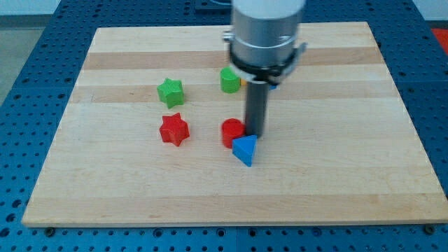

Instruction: Place red blocks and blue triangle in a horizontal line

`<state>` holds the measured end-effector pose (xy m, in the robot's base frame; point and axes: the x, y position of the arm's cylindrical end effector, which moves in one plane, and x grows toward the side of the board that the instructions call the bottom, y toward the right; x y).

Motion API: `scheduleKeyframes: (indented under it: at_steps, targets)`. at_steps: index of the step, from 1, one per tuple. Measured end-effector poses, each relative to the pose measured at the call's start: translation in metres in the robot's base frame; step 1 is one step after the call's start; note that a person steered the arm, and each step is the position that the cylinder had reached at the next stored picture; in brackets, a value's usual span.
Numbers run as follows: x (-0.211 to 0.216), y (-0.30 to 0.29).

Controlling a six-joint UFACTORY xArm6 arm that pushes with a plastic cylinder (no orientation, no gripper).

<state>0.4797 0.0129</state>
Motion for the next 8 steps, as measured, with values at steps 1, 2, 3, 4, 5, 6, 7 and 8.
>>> scheduleKeyframes:
  at_steps: [1, 2, 3, 4, 5, 6, 7, 8]
  targets:
    - [0.000, -0.061]
    - [0.000, -0.112]
    - [-0.004, -0.122]
    - [-0.020, -0.121]
    - [-0.022, -0.148]
    - [-0.015, -0.187]
    - [-0.006, -0.200]
    - [0.008, -0.200]
